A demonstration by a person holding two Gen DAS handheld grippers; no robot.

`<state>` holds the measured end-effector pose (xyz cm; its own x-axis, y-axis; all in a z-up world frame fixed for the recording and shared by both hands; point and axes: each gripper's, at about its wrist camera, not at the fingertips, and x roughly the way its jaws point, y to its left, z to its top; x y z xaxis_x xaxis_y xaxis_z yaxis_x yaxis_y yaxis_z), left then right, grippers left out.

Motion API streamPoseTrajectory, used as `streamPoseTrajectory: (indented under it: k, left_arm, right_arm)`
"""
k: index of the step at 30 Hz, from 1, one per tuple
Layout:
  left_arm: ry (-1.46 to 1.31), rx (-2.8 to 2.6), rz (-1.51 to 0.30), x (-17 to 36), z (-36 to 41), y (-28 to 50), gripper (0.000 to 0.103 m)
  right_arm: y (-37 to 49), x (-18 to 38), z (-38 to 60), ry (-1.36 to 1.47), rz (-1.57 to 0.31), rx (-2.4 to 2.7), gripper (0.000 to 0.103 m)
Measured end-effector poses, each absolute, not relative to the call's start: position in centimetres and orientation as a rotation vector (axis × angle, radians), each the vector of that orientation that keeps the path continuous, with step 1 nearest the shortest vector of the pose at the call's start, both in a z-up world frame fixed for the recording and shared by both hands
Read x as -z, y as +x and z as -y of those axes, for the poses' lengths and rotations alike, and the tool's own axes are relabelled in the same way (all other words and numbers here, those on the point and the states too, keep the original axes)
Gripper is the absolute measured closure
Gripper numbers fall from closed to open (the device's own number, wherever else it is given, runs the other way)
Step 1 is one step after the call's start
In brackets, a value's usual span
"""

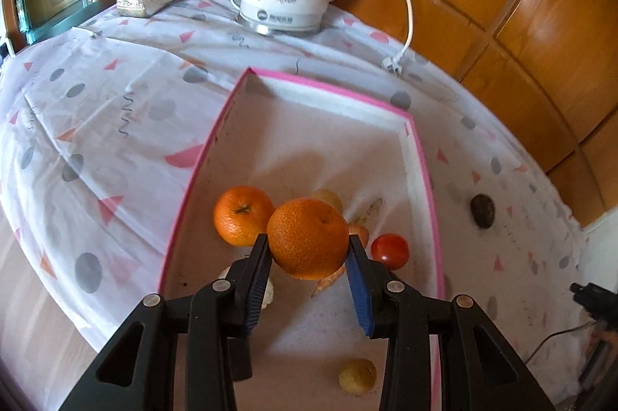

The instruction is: Organize fruits

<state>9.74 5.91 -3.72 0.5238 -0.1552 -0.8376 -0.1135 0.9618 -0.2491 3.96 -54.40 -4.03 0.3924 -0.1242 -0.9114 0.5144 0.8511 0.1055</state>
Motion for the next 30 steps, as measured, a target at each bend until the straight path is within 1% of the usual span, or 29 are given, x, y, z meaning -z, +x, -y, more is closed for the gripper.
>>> streamPoseTrajectory:
  k: [4, 13, 14, 15, 17, 30]
  left_arm:
    - [-0.258, 0.003, -1.029, 4.5, -5.4, 10.2, 0.064]
    - [-0.222, -0.010, -1.019, 4.4, -4.9, 9.5, 0.063]
    - [-0.221, -0.013, -1.014, 4.3, -4.9, 9.3, 0.061]
    - [-0.218, -0.020, -1.006, 4.0, -4.8, 9.0, 0.055]
    - [-0.208, -0.026, -0.981, 3.5, -4.7, 8.6, 0.048]
    - [-0.194, -0.040, -0.875, -0.3, -4.5, 5.7, 0.047]
  right_arm:
    - [4.0, 4.1, 54.3, 0.395, -1.106, 0.416, 0.067]
    - [4.2, 4.3, 54.2, 0.385, -1.115, 0.415, 0.067]
    - [4.2, 4.4, 54.3, 0.384, -1.117, 0.416, 0.067]
    - [4.2, 4.4, 54.3, 0.384, -1.117, 0.417, 0.067]
    - [4.2, 4.4, 54.3, 0.383, -1.119, 0.419, 0.067]
    - [4.0, 4.4, 54.4, 0.372, -1.119, 0.431, 0.067]
